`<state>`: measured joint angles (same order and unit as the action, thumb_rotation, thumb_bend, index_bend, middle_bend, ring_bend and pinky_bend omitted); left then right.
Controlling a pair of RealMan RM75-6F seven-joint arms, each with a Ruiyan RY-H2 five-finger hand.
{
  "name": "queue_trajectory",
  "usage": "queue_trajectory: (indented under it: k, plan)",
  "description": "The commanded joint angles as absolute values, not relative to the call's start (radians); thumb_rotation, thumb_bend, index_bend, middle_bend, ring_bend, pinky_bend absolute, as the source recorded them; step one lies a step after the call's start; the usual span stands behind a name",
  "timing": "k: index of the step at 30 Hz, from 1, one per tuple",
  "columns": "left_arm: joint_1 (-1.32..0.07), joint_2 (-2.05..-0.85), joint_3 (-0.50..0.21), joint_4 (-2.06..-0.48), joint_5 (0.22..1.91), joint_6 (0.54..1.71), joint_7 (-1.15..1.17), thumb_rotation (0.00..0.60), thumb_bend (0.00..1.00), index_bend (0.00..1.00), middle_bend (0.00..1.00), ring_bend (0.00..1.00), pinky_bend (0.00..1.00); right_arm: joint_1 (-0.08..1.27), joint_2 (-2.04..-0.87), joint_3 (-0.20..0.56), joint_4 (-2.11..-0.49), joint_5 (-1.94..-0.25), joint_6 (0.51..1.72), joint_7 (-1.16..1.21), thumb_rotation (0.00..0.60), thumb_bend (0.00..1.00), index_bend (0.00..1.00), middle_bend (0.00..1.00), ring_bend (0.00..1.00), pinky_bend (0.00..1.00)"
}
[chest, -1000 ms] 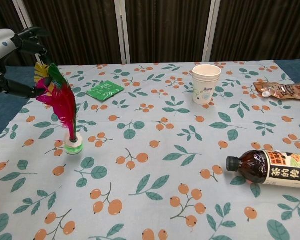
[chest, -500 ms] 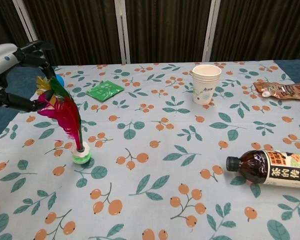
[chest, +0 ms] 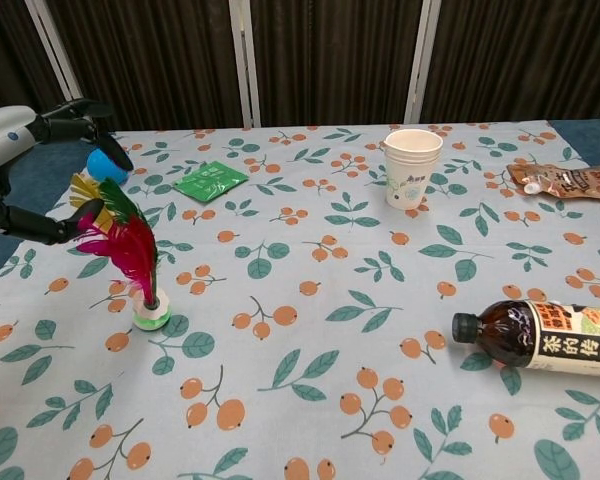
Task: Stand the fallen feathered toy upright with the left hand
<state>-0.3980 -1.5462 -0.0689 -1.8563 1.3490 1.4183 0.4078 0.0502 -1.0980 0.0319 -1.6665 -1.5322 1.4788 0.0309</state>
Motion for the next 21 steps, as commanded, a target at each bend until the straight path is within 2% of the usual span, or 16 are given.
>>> queue_trajectory:
  k: [1,6,12,21]
  plan:
    - [-0.393,-1.525,-0.062,-1.877,1.368,1.42,0.41,0.6,0.41,0.16,0.0,0.0,0.0,0.05,-1.098,0.032,-1.667,-1.532,1.479,0.031,0.6,0.15,0.03,0.0,0.0,0.0]
    - [-0.381,-1.485,-0.058,-1.922,1.403,1.438,0.408,0.6,0.38,0.14,0.0,0.0,0.0,0.05,-1.098,0.033,-1.666,-1.532,1.48,0.031,0.6,0.16,0.03,0.0,0.0,0.0]
    - [-0.349,-1.373,-0.035,-2.004,1.461,1.475,0.437,0.6,0.38,0.14,0.0,0.0,0.0,0.05,-1.097,0.032,-1.665,-1.533,1.479,0.033,0.6,0.16,0.03,0.0,0.0,0.0]
    - [-0.244,-1.221,0.035,-1.96,1.563,1.59,0.381,0.6,0.37,0.14,0.0,0.0,0.0,0.051,-1.099,0.031,-1.666,-1.536,1.479,0.029,0.6,0.16,0.03,0.0,0.0,0.0]
